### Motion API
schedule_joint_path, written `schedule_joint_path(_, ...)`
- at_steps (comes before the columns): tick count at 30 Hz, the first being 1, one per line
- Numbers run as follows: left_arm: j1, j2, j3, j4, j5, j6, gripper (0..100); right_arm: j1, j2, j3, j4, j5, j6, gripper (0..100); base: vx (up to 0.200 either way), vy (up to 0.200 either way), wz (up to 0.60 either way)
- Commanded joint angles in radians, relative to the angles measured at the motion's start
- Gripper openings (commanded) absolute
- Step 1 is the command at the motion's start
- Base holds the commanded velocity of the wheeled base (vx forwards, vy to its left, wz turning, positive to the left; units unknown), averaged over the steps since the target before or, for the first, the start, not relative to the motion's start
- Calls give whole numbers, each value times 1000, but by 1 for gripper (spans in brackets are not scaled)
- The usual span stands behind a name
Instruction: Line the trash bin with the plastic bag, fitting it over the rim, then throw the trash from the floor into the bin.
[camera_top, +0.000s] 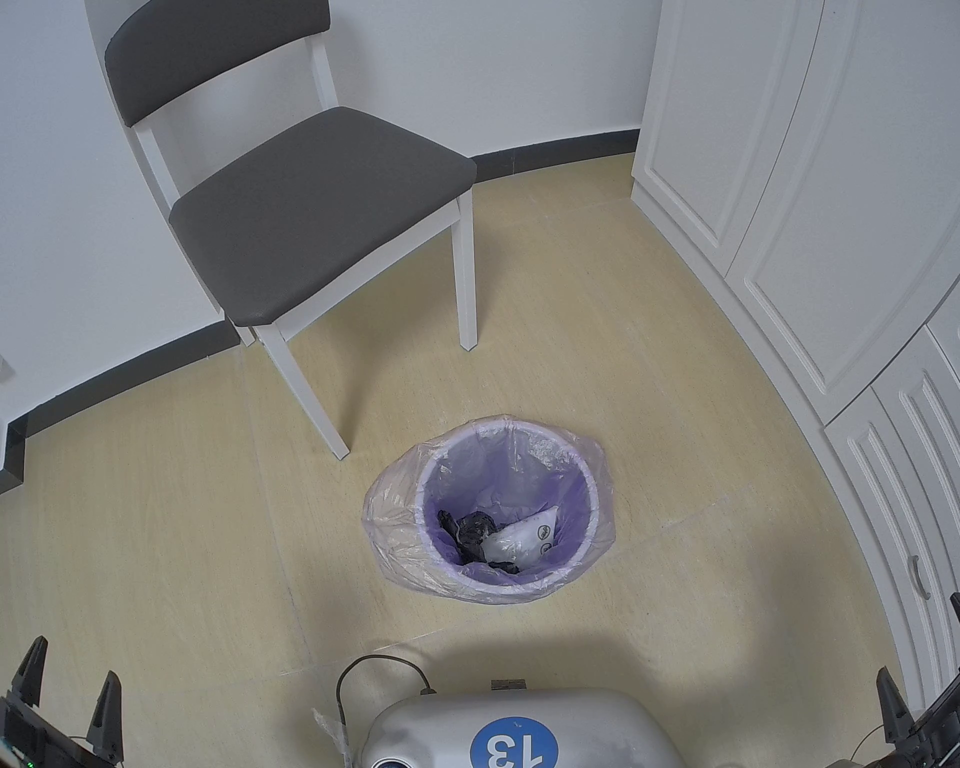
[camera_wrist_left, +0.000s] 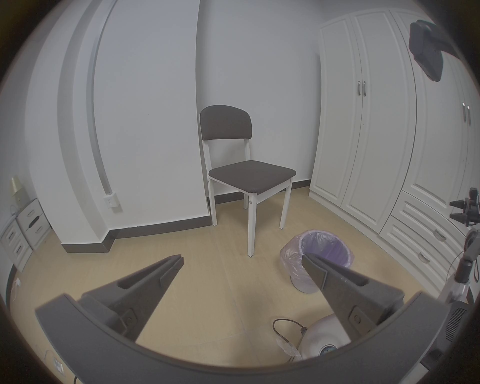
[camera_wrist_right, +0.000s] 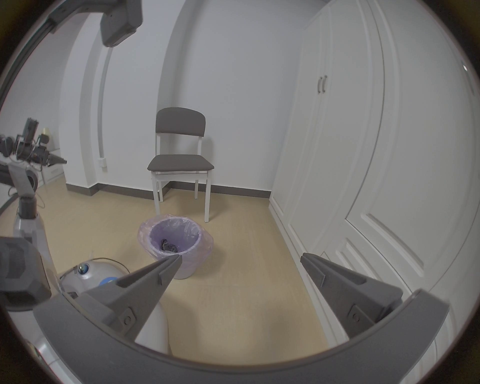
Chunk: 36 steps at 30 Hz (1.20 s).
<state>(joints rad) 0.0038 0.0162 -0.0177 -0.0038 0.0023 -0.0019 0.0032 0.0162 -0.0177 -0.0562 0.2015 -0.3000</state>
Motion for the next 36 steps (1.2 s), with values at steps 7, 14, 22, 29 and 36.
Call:
schedule_joint_path(7, 1, -16, 18, -1, -12, 16, 100, 0, -13, 5, 29, -4, 199, 100, 0, 0, 0)
schedule_joint_path(14, 1, -16, 18, -2, -25, 31, 100, 0, -13, 15, 12, -47, 117, 100, 0, 0, 0)
schedule_joint_path(22, -1, -16, 18, -10, -28, 59, 100, 0, -12, 16, 1, -74, 44, 100, 0, 0, 0)
schedule_joint_path(29, -2, -16, 18, -5, -39, 57, 100, 0, -13, 4, 16, -42, -82, 100, 0, 0, 0)
schedule_joint_path(36, -4, -13, 18, -2, 8, -24, 100, -3, -12, 8, 67, -275, 314, 100, 0, 0, 0)
